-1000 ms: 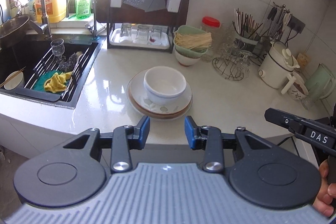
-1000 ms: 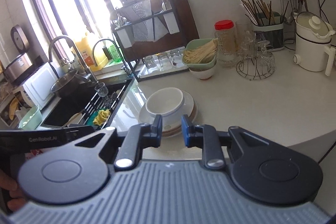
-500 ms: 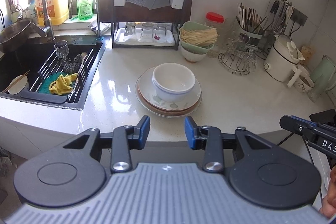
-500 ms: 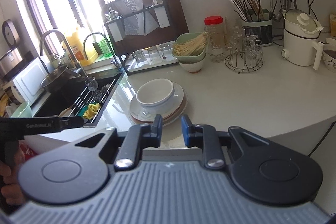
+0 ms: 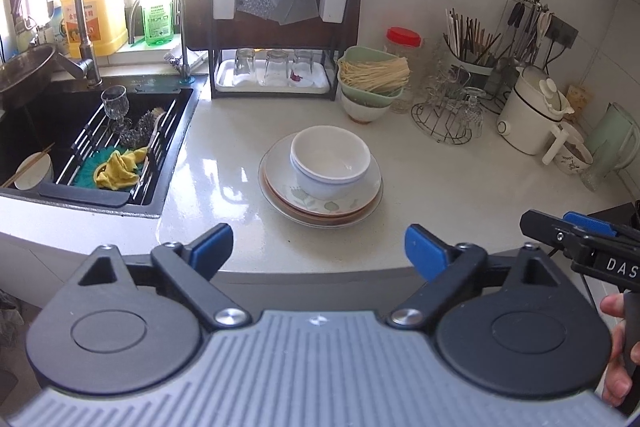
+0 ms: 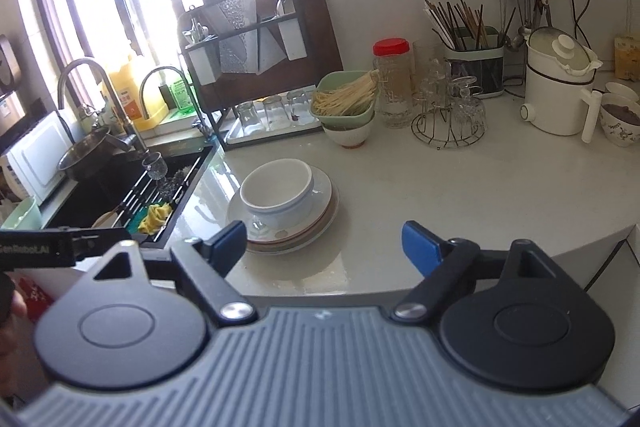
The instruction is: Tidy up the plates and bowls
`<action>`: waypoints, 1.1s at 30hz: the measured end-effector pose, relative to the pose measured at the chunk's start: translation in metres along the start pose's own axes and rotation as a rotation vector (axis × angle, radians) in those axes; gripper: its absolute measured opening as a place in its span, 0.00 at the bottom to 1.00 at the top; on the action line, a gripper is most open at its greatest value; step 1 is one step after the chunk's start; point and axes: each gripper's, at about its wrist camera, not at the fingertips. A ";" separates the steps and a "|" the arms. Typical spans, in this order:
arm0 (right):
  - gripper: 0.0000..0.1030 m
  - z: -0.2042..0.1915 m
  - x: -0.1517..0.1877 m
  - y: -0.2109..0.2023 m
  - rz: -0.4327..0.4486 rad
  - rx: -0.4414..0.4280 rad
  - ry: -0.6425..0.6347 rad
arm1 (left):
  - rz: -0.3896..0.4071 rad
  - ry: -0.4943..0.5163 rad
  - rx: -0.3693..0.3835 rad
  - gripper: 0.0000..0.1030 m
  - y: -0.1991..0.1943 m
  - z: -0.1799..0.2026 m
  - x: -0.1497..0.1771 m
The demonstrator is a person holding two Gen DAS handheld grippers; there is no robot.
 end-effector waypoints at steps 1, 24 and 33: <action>0.83 0.000 0.000 -0.001 0.006 -0.002 -0.001 | 0.003 0.005 0.001 0.93 -0.001 0.000 0.000; 0.85 0.006 -0.004 -0.003 -0.039 -0.012 0.044 | -0.055 -0.053 -0.036 0.95 -0.003 0.009 0.000; 0.85 0.005 -0.006 0.006 -0.067 -0.037 0.025 | -0.049 -0.081 -0.057 0.95 0.000 0.010 -0.004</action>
Point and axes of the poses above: each gripper's, at about its wrist camera, not at the fingertips, and y roughly the way its jaws point, z to its right, x to its underside, and after that the axes turned 9 degrees about -x, right-handed
